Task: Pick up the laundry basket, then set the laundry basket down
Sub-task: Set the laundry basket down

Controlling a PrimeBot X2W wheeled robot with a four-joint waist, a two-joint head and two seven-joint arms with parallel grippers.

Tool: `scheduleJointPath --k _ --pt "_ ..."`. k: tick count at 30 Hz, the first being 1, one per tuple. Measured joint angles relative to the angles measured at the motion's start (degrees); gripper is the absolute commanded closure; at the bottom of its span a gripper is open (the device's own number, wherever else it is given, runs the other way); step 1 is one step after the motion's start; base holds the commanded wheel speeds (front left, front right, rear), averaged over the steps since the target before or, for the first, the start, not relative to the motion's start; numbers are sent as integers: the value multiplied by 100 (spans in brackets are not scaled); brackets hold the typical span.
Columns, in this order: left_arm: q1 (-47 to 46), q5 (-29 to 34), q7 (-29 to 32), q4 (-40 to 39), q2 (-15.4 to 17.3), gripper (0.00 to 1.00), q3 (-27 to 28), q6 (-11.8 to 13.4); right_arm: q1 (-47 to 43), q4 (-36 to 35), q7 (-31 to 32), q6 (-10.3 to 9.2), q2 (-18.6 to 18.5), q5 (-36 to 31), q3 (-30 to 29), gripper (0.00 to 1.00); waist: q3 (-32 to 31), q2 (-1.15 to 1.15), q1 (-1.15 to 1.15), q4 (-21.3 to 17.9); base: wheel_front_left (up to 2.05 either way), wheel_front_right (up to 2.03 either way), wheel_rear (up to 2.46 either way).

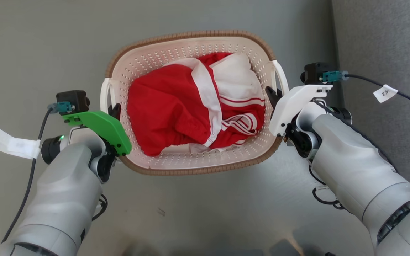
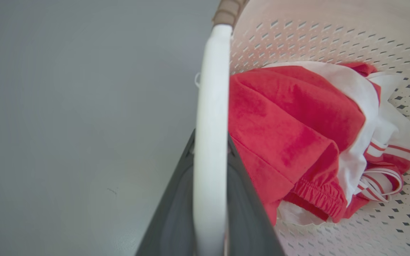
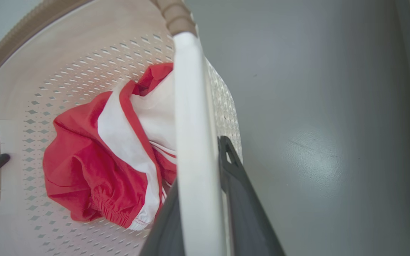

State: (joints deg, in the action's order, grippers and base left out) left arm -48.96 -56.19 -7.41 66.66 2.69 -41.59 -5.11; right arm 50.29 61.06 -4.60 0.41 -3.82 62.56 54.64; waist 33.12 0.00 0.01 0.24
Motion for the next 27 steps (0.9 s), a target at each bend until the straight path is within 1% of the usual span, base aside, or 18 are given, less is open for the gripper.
scheduleJointPath --k 16,27 --pt "-489 66 -281 55 62 100 -7 -87 448 -38 -252 -2 -18 11 49 100 915 0 0 121 0 0 0" --pt "-661 66 -397 70 63 100 45 -143 677 -1 -394 -2 -26 12 98 100 1366 0 0 157 0 0 0"
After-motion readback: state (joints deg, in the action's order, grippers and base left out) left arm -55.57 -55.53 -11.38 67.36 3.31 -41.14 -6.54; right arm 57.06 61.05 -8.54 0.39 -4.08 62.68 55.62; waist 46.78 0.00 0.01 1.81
